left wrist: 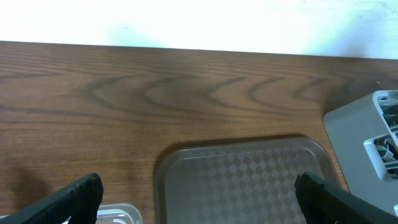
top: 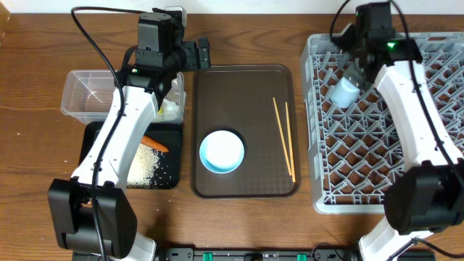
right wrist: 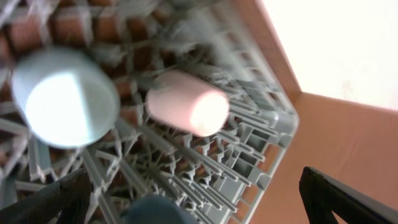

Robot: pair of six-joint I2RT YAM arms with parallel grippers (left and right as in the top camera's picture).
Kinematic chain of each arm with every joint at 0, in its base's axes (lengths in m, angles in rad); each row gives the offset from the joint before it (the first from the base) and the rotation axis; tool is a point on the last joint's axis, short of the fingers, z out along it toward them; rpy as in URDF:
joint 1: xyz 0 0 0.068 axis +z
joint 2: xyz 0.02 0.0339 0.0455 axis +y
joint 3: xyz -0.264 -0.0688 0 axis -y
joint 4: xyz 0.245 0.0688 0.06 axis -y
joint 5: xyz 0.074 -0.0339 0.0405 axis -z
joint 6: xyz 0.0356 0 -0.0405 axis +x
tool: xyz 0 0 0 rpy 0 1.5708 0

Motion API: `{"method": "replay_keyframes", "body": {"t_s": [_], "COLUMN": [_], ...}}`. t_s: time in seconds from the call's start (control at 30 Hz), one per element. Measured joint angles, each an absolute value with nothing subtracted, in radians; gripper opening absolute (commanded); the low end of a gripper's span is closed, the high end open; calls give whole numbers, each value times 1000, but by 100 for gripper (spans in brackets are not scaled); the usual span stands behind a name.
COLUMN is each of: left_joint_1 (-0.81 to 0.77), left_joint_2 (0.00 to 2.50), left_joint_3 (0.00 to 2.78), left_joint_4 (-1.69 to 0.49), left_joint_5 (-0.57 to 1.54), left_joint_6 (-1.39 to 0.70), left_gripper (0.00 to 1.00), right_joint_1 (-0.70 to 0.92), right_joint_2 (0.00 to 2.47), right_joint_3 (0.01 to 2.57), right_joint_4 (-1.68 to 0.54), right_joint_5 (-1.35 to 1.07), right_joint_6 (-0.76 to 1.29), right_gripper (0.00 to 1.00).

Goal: Sort waste into correct bins and load items into the dishwasher rack
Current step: 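Lower the blue plate into the rack and open the right gripper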

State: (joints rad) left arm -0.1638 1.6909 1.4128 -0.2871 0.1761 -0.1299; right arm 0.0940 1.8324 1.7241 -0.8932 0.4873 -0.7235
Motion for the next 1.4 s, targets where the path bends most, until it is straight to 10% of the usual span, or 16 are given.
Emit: {"method": "replay_keyframes", "body": {"t_s": [0.5,0.83,1.4], "left_joint_1": [-164,-164,-164], "left_joint_2": [1691,1691,1691], "left_joint_3": [1413,1413,1413], "left_joint_4": [-287,-287,-287], "left_joint_5": [176,176,176], "left_joint_6": [-130,-130,-130], "left_gripper": [99,99,99], "right_joint_1": [-123,-359,-477], "right_joint_2": [1605,1617,1705], "right_joint_3": [1845,1845,1709], "right_joint_4": [-1129,-1163,-1184], "right_joint_5": [156,63,-135], "right_joint_6": [-161,67,172], "right_gripper": [87,1,1]}}
